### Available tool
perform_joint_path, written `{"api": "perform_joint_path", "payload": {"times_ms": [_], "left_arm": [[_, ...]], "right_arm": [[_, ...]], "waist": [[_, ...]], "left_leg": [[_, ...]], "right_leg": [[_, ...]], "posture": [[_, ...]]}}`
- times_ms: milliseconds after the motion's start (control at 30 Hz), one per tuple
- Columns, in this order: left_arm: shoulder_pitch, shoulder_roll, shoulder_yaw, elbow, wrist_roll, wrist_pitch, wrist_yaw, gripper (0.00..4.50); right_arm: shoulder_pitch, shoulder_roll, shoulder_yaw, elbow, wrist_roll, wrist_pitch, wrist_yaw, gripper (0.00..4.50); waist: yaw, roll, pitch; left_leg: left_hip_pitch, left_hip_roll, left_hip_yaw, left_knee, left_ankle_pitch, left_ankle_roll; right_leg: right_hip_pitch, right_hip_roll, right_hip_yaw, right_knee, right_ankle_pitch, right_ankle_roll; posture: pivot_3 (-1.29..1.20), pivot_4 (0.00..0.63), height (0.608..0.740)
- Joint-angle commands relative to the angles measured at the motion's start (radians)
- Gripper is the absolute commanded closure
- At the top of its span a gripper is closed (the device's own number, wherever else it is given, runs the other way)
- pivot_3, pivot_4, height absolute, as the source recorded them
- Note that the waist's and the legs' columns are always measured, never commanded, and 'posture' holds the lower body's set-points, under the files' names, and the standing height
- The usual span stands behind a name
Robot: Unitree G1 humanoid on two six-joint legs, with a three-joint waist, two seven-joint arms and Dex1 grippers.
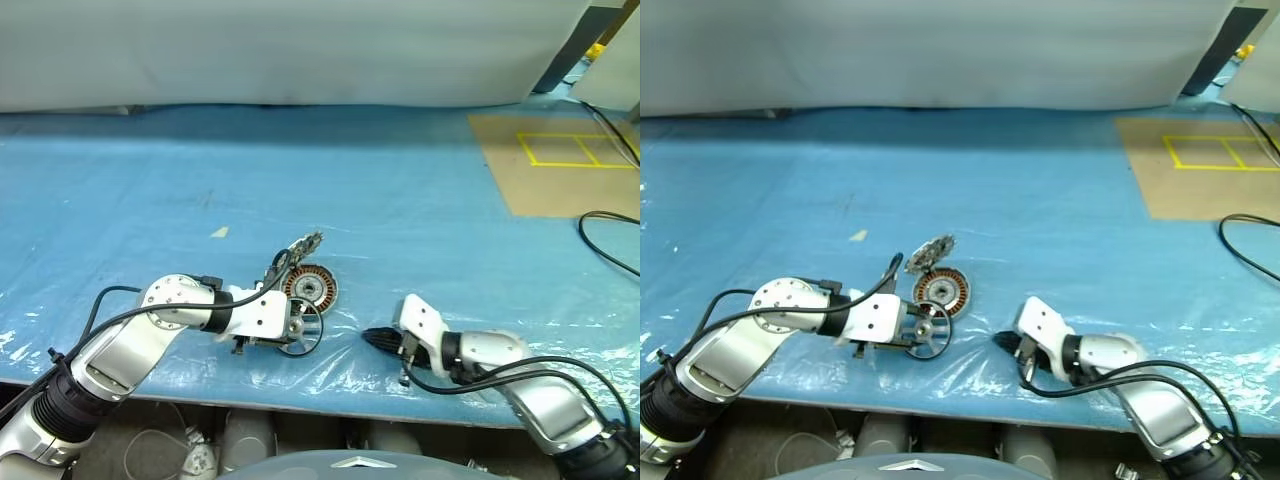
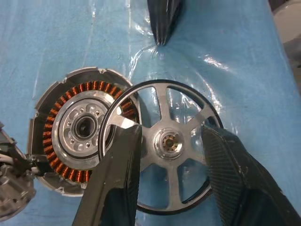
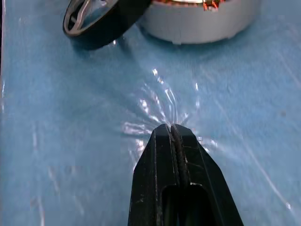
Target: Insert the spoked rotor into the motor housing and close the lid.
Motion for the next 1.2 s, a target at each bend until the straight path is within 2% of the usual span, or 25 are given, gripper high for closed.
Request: {"api": "perform_joint_path", "payload": {"times_ms": [33, 167, 300, 567, 767, 867, 1000, 1200], "left_arm": [[-0.016, -0.012, -0.017, -0.009, 0.040, -0.009, 0.033, 2.42], [-0.030, -0.019, -0.033, 0.011, 0.074, -0.008, 0.044, 2.42], [-0.034, -0.016, -0.033, 0.014, 0.092, 0.013, 0.051, 2.42], [-0.051, 0.018, -0.011, -0.018, 0.090, 0.073, 0.037, 2.42], [-0.085, -0.018, -0.056, 0.005, 0.128, 0.096, 0.062, 2.42], [-0.084, -0.028, -0.069, 0.005, 0.126, 0.110, 0.054, 2.42], [-0.087, -0.028, -0.073, 0.015, 0.128, 0.106, 0.051, 2.42], [-0.099, -0.041, -0.085, 0.034, 0.141, 0.105, 0.058, 2.42]], "right_arm": [[-0.033, 0.057, 0.080, 0.226, -0.093, -0.074, -0.015, 4.50], [-0.118, 0.118, 0.102, 0.405, -0.123, -0.154, -0.008, 4.50], [-0.179, 0.143, 0.101, 0.494, -0.126, -0.186, 0.003, 4.50], [-0.148, 0.118, 0.085, 0.381, -0.107, -0.134, 0.012, 4.50], [-0.137, 0.118, 0.044, 0.316, -0.058, -0.104, 0.024, 4.50], [-0.133, 0.103, -0.001, 0.261, -0.014, -0.081, 0.042, 4.50], [-0.124, 0.050, -0.041, 0.173, 0.028, -0.038, 0.081, 4.50], [-0.119, 0.034, -0.060, 0.181, 0.008, -0.054, 0.070, 4.50]], "waist": [[-0.008, -0.002, -0.001], [-0.025, -0.004, -0.002], [-0.028, -0.005, -0.003], [-0.021, -0.007, -0.005], [-0.022, -0.007, -0.005], [-0.022, -0.005, -0.006], [-0.015, -0.005, -0.006], [-0.013, -0.004, -0.005]], "left_leg": [[0.002, 0.000, 0.000, 0.000, -0.001, 0.001], [0.014, 0.000, 0.000, -0.003, -0.002, 0.004], [0.017, 0.000, 0.000, -0.003, -0.002, 0.004], [0.018, -0.003, -0.001, -0.003, -0.002, 0.004], [0.015, -0.004, 0.000, -0.005, -0.002, 0.004], [0.007, -0.004, 0.000, -0.006, -0.002, 0.004], [-0.002, -0.005, -0.001, -0.007, -0.001, 0.001], [-0.003, -0.004, -0.001, -0.008, -0.001, 0.001]], "right_leg": [[0.002, 0.000, 0.000, 0.000, -0.003, 0.005], [0.015, 0.000, 0.000, -0.002, -0.004, 0.007], [0.017, -0.001, 0.000, -0.002, -0.004, 0.007], [0.017, -0.004, 0.000, -0.003, -0.004, 0.007], [0.014, -0.004, 0.000, -0.003, -0.004, 0.007], [0.008, -0.004, 0.000, -0.005, -0.001, 0.000], [-0.001, -0.004, -0.001, -0.007, 0.000, 0.000], [-0.002, -0.004, -0.002, -0.009, 0.000, 0.000]], "posture": [[0.00, 0.150, 0.740], [0.00, 0.150, 0.740], [0.00, 0.150, 0.740], [0.00, 0.150, 0.740], [0.00, 0.150, 0.740], [0.00, 0.150, 0.740], [0.00, 0.150, 0.740], [0.00, 0.150, 0.740]]}}
